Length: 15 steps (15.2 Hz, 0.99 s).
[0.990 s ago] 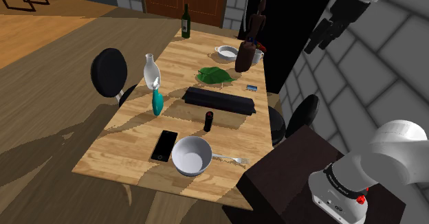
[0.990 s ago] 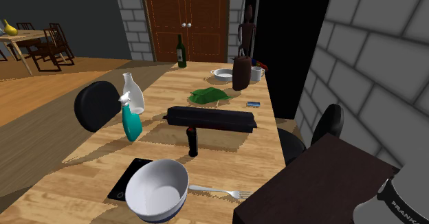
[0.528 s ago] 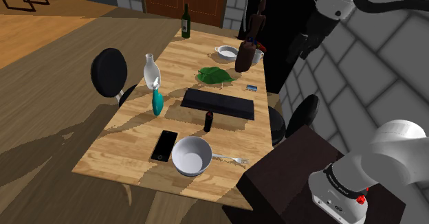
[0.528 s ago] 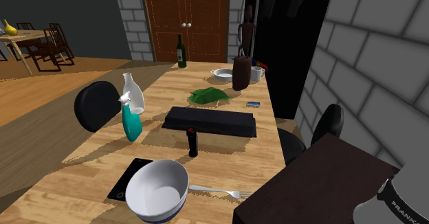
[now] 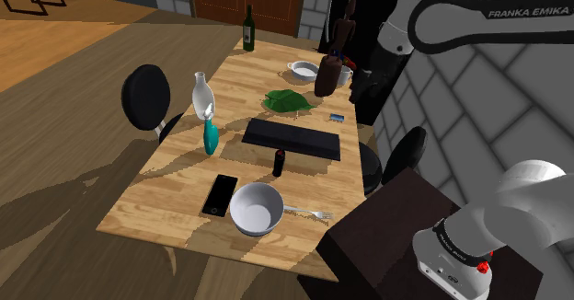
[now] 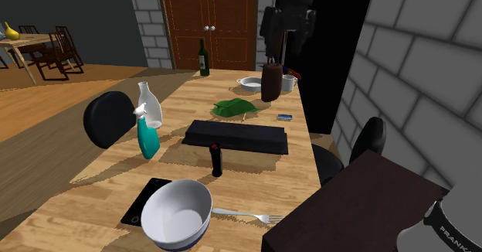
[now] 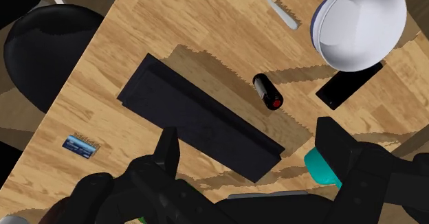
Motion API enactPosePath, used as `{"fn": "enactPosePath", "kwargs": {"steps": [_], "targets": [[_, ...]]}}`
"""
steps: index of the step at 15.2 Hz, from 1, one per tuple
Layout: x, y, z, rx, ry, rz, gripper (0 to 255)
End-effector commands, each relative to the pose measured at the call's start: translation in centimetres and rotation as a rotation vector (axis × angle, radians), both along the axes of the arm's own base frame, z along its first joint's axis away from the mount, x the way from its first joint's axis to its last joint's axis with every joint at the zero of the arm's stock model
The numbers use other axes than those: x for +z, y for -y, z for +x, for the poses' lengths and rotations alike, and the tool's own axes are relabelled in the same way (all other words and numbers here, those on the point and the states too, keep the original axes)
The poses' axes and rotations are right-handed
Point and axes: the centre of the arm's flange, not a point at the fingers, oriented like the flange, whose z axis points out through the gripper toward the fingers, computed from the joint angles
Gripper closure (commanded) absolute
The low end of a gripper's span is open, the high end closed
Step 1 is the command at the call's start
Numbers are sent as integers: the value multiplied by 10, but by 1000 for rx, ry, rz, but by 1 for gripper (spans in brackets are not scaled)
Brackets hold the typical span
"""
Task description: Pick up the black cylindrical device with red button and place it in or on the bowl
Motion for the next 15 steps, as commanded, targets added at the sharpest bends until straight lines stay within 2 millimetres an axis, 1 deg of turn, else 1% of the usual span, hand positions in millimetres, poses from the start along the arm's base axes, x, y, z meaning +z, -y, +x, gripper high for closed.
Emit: {"fn": "enactPosePath", "kwargs": {"steps": [1, 15], "targets": [[-23, -10, 15, 0, -6, 5, 0], [-178, -60, 108, 3, -62, 33, 0]]}}
